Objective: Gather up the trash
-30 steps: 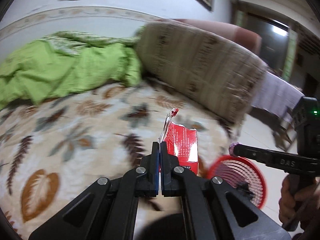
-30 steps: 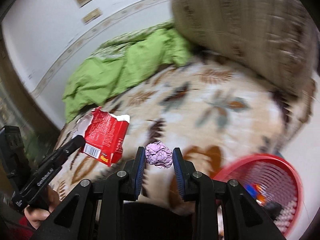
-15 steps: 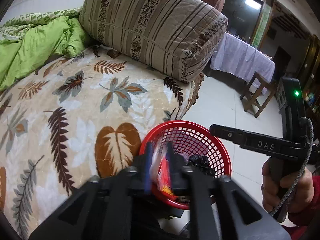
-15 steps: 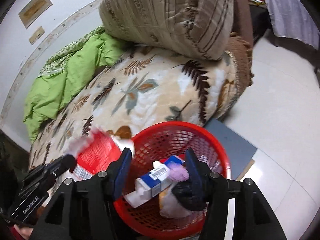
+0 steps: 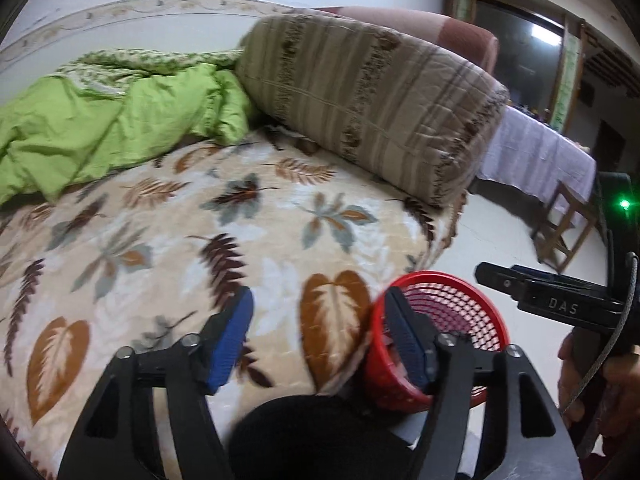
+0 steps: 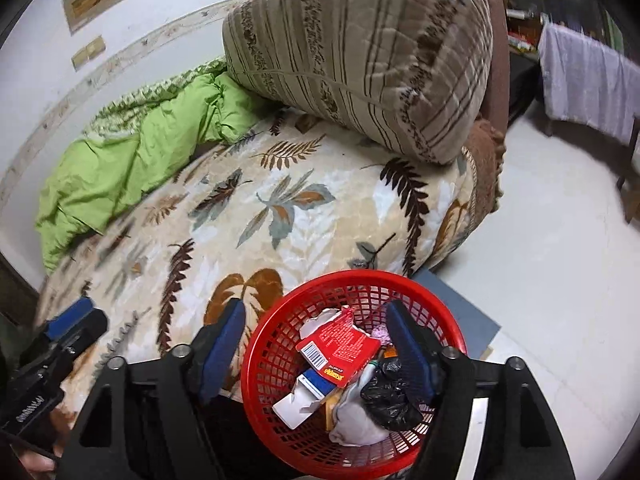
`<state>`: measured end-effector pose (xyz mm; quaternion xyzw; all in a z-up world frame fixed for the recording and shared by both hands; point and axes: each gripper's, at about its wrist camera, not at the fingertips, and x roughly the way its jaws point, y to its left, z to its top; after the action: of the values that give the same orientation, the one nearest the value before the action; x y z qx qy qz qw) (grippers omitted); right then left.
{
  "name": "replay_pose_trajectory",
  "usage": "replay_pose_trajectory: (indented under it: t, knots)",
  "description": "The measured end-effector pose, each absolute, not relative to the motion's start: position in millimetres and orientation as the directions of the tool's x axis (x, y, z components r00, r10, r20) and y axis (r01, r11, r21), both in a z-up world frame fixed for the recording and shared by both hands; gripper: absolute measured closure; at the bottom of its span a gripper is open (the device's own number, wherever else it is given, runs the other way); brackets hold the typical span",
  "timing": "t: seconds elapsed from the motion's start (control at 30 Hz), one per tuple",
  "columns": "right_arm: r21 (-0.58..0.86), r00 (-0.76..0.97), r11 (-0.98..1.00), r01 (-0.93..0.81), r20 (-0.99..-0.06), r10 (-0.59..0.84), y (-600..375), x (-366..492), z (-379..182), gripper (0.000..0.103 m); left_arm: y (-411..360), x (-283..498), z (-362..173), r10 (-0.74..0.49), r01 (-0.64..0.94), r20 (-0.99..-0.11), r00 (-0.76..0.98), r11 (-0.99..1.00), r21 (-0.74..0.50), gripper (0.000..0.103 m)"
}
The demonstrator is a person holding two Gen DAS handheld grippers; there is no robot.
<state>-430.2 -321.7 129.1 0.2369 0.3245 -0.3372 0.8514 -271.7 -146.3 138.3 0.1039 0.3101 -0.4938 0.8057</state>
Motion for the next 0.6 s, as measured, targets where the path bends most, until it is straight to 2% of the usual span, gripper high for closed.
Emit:
replay_pose_trajectory:
  t: [0.1, 0.23, 0.3, 0.4, 0.5, 0.6]
  knots:
    - [0.116, 0.503, 0.628, 0.770, -0.716, -0.484, -309, -423, 130, 0.025, -129, -267, 139, -0.714, 0.841, -0.595, 0.369, 0.529, -0.114, 0.029]
    - [0.088, 0.436, 0.541, 0.837, -0.705, -0.559, -291, -425, 134, 0.011, -107, -268, 141, -0.693, 0.818, -0.576, 0.433, 0.571, -0.071, 0.013]
    - [0.135, 0.462, 0.524, 0.841, -0.684, -0.565, -280, -432, 137, 0.011, -97, -271, 143, -0.680, 0.805, -0.562, 0.470, 0.592, -0.044, 0.008]
    - [0.177, 0.503, 0.560, 0.809, -0.702, -0.504, -266, -435, 133, 0.011, -86, -275, 143, -0.660, 0.788, -0.558, 0.502, 0.615, -0.018, 0.004]
    - [0.107, 0.459, 0.571, 0.814, -0.722, -0.517, -248, -432, 128, 0.011, -77, -277, 143, -0.641, 0.767, -0.551, 0.534, 0.642, -0.004, 0.000]
    - [0.071, 0.448, 0.593, 0.802, -0.729, -0.518, -235, -431, 126, 0.011, -73, -278, 144, -0.620, 0.746, -0.545, 0.565, 0.665, 0.018, 0.000]
